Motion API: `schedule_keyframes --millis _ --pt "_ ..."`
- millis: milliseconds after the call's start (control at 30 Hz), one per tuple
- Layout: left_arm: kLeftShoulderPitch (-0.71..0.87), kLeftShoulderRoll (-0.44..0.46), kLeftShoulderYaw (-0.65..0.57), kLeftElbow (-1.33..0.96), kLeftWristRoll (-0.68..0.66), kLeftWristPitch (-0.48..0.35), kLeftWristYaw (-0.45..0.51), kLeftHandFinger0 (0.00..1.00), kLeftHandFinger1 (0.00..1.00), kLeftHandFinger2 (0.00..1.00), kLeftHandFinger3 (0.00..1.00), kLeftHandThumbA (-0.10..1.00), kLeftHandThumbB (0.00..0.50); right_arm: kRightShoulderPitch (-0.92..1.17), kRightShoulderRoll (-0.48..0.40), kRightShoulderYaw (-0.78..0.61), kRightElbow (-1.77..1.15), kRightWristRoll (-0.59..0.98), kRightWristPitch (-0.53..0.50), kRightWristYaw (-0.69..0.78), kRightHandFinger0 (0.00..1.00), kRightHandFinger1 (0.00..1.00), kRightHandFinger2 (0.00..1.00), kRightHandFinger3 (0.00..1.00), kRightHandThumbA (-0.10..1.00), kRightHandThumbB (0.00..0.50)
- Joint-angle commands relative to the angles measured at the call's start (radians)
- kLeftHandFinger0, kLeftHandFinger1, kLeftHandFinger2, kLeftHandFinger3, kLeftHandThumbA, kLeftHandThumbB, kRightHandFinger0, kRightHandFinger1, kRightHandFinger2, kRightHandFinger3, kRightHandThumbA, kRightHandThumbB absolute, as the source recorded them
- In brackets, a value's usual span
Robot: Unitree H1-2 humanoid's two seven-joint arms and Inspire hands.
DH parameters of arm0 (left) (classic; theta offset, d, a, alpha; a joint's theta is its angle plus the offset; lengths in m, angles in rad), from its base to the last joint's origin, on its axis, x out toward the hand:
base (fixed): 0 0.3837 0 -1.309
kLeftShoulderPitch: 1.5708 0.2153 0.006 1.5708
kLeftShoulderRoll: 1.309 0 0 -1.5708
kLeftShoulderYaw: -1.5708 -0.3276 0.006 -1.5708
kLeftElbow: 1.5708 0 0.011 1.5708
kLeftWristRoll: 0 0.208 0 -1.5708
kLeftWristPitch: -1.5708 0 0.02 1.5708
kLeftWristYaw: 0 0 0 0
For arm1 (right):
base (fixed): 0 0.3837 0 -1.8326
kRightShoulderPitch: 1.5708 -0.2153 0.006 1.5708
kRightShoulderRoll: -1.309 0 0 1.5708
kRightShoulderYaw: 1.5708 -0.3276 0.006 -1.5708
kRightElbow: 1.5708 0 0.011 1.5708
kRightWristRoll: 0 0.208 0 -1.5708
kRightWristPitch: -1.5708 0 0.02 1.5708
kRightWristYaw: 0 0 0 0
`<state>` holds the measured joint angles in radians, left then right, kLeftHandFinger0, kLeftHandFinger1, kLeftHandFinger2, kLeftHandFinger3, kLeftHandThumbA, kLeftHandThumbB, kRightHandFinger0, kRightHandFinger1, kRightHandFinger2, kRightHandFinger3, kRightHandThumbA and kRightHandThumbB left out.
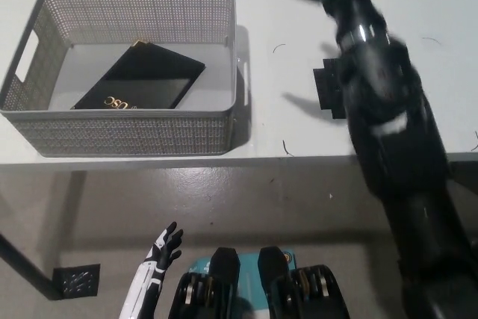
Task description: A notebook is kept standing on the table on the right hand side and a container is kept on the left hand side and the robot uses its right hand to grab the notebook and places it in the container
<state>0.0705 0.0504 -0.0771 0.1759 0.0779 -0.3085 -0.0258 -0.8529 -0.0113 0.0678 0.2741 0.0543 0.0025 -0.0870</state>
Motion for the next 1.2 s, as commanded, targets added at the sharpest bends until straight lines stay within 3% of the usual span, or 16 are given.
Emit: schedule_keyframes --millis 0,67,100,133,167,233,300,333,433,533,633,833,933,1000,1167 --pt "-0.004 0.015 0.005 -0.015 -0.018 -0.024 -0.016 1.0 1.0 1.0 1.0 1.0 0.182 0.53 -0.058 -0.018 -0.964 -0.074 -0.156 0.041 1.0 1.0 1.0 1.0 1.0 0.457" --pt "-0.005 0.013 0.006 -0.017 -0.013 -0.017 -0.012 1.0 1.0 1.0 1.0 1.0 0.175 0.638 -0.05 0.009 -0.943 -0.061 -0.241 0.048 1.0 1.0 1.0 1.0 1.0 0.432" --pt "-0.003 0.013 0.005 -0.017 -0.013 -0.017 -0.012 1.0 1.0 1.0 1.0 1.0 0.167 0.647 -0.049 0.01 -0.944 -0.061 -0.244 0.05 1.0 1.0 1.0 1.0 1.0 0.46" --pt "-0.002 0.009 0.003 -0.012 -0.01 -0.02 -0.01 1.0 1.0 1.0 1.0 1.0 0.168 0.759 -0.034 0.032 -0.895 -0.079 -0.316 0.043 1.0 1.0 1.0 1.0 1.0 0.421" --pt "-0.003 0.008 0.003 -0.01 -0.01 -0.02 -0.01 1.0 1.0 1.0 1.0 1.0 0.167 0.785 -0.028 0.036 -0.878 -0.093 -0.335 0.038 1.0 1.0 1.0 1.0 1.0 0.419" --pt "-0.001 0.007 0.006 -0.001 -0.015 -0.023 -0.009 1.0 1.0 1.0 1.0 1.0 0.172 0.906 -0.008 0.053 -0.76 -0.117 -0.421 0.023 1.0 1.0 1.0 1.0 1.0 0.339" --pt "-0.003 0.007 0.011 0.004 -0.015 -0.029 -0.004 1.0 1.0 1.0 1.0 1.0 0.166 0.937 -0.004 0.05 -0.688 -0.129 -0.461 0.016 1.0 1.0 1.0 1.0 1.0 0.316" --pt "-0.005 0.009 0.012 0.01 -0.034 -0.037 -0.014 1.0 1.0 1.0 1.0 1.0 0.157 0.955 -0.009 0.046 -0.642 -0.132 -0.456 0.014 1.0 1.0 1.0 1.0 1.0 0.329" --pt "-0.002 0.01 0.014 0.009 -0.03 -0.037 -0.013 1.0 1.0 1.0 1.0 1.0 0.151 0.968 -0.022 0.037 -0.551 -0.078 -0.437 0.035 1.0 1.0 1.0 1.0 1.0 0.439" --pt "0.001 0.006 0.014 -0.003 -0.032 -0.026 -0.014 1.0 1.0 1.0 1.0 1.0 0.173 0.965 -0.03 0.015 -0.409 -0.064 -0.472 0.032 1.0 1.0 1.0 1.0 1.0 0.417" --pt "0.003 0.007 0.014 -0.007 -0.031 -0.026 -0.014 1.0 1.0 1.0 1.0 1.0 0.167 0.954 -0.038 0.006 -0.313 -0.067 -0.472 0.026 1.0 1.0 1.0 1.0 1.0 0.434" --pt "-0.002 0.004 0.016 -0.008 -0.041 -0.02 -0.019 1.0 1.0 1.0 1.0 1.0 0.165 0.927 -0.045 -0.02 -0.12 0.011 -0.472 0.052 1.0 1.0 1.0 1.0 1.0 0.415" --pt "-0.002 0.004 0.019 -0.018 -0.033 -0.006 -0.011 1.0 1.0 1.0 1.0 1.0 0.178 0.912 -0.048 -0.033 -0.067 0.017 -0.472 0.065 1.0 1.0 1.0 1.0 1.0 0.382" --pt "-0.001 0.005 0.019 -0.021 -0.03 -0.007 -0.01 1.0 1.0 1.0 1.0 1.0 0.166 0.912 -0.052 -0.036 -0.051 0.006 -0.472 0.066 1.0 1.0 1.0 1.0 1.0 0.406" --pt "0.002 0.002 0.023 -0.016 -0.054 -0.019 -0.018 1.0 1.0 1.0 1.0 1.0 0.163 0.911 -0.048 -0.048 -0.043 0.015 -0.472 0.087 1.0 1.0 1.0 1.0 1.0 0.391"
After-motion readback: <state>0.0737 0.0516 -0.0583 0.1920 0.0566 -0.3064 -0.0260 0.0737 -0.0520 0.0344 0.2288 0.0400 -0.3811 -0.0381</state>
